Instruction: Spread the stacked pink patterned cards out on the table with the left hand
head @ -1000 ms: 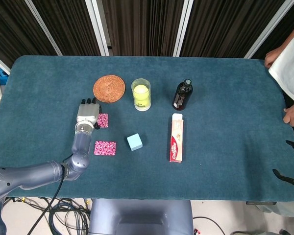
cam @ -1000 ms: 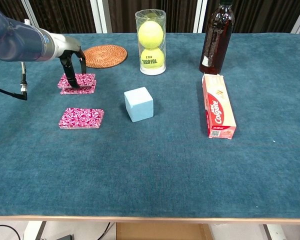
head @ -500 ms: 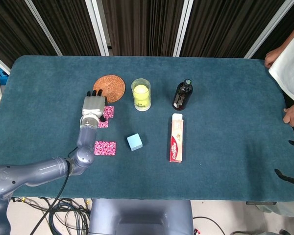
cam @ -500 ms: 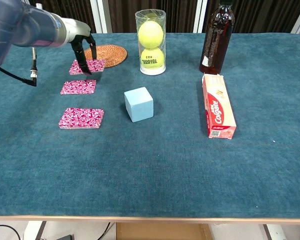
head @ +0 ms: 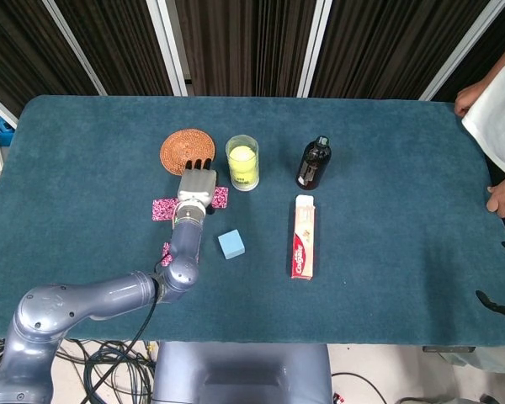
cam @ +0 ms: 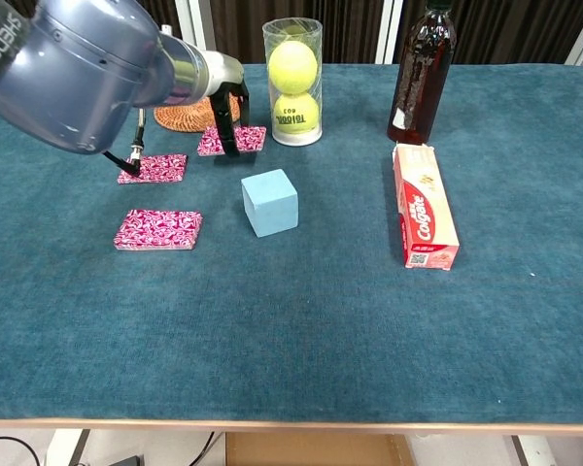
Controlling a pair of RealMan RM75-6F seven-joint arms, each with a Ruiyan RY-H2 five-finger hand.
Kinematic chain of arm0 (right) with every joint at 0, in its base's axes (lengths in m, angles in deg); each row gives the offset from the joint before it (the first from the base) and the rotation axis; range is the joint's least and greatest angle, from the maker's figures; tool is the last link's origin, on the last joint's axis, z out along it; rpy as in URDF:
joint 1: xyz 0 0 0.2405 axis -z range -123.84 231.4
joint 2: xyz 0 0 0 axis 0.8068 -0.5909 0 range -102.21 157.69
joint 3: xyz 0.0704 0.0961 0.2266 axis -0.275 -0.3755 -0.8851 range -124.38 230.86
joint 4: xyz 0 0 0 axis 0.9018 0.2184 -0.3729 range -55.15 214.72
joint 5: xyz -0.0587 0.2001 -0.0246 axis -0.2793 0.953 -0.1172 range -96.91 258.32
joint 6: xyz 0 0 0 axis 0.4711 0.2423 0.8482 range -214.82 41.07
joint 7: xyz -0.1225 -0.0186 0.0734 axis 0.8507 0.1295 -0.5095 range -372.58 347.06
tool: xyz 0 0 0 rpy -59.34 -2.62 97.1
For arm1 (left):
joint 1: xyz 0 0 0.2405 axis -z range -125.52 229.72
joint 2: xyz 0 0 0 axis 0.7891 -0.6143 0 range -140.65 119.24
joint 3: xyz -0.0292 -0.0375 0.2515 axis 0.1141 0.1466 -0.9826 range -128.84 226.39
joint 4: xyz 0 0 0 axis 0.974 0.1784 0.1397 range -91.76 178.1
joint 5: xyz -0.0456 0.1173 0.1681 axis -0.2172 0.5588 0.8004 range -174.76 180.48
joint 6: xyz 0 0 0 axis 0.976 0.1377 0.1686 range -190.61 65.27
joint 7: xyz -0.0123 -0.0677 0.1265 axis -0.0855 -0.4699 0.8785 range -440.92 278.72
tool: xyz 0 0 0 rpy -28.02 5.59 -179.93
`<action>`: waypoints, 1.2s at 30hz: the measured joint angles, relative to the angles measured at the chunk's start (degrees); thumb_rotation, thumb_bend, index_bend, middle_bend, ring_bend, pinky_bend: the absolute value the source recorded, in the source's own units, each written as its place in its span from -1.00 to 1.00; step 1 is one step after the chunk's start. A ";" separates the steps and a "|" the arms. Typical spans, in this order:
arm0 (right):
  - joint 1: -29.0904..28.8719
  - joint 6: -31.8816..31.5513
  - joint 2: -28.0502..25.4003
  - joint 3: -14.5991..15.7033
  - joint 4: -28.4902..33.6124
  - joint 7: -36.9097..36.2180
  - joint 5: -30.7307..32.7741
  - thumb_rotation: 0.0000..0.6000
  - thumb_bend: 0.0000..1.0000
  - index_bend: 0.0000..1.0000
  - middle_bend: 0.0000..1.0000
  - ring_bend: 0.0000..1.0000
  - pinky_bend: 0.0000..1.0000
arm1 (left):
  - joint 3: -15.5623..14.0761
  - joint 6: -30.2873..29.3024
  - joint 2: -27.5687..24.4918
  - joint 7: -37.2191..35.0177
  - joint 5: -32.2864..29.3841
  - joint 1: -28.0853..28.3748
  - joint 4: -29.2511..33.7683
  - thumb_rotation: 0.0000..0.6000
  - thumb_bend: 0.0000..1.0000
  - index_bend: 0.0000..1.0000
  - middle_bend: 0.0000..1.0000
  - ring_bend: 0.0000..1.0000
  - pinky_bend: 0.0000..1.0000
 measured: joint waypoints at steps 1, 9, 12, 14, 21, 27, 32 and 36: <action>0.01 0.02 -0.01 0.01 -0.03 -0.07 -0.01 1.00 -0.77 -0.63 -0.84 -0.75 -0.52 | 0.01 -0.18 0.28 0.25 -0.04 0.10 -0.16 1.00 -0.40 0.04 -0.76 -1.00 -1.00; -0.07 0.15 0.02 0.03 -0.12 -0.02 -0.13 1.00 -0.77 -0.63 -0.84 -0.75 -0.52 | 0.78 -0.64 1.71 1.56 -1.00 0.28 -0.72 1.00 -0.42 0.03 -0.76 -1.00 -1.00; -0.09 0.23 0.05 0.00 -0.12 0.09 -0.04 1.00 -0.77 -0.63 -0.84 -0.75 -0.52 | 0.93 -1.11 2.18 1.84 -0.90 0.30 -1.12 1.00 -0.46 0.01 -0.76 -1.00 -1.00; -0.11 0.23 0.10 -0.03 -0.13 0.22 0.00 1.00 -0.77 -0.63 -0.84 -0.75 -0.52 | 1.08 -1.23 2.39 2.09 -1.01 0.25 -1.28 1.00 -0.56 -0.05 -0.77 -1.00 -1.00; -0.20 0.40 0.16 -0.02 -0.11 0.49 0.06 1.00 -0.77 -0.63 -0.84 -0.75 -0.52 | 1.58 -0.93 2.71 3.53 -1.99 -0.21 -1.51 1.00 -0.82 -0.30 -0.78 -1.00 -1.00; -0.16 0.36 0.16 -0.06 -0.02 0.61 0.12 1.00 -0.77 -0.63 -0.84 -0.75 -0.52 | 1.68 -0.41 2.31 4.85 -2.34 -0.49 -0.76 1.00 -0.87 -0.41 -0.79 -1.00 -1.00; -0.14 0.30 0.14 -0.10 -0.07 0.41 0.09 1.00 -0.77 -0.62 -0.84 -0.75 -0.52 | 1.86 -0.91 1.87 4.81 -1.59 -0.66 -0.08 1.00 -0.87 -0.39 -0.78 -1.00 -1.00; -0.05 0.13 0.12 -0.13 -0.11 0.21 0.04 1.00 -0.77 -0.62 -0.84 -0.75 -0.52 | 2.23 -1.60 0.19 4.32 -1.03 -1.30 2.63 1.00 -0.86 -0.36 -0.77 -1.00 -1.00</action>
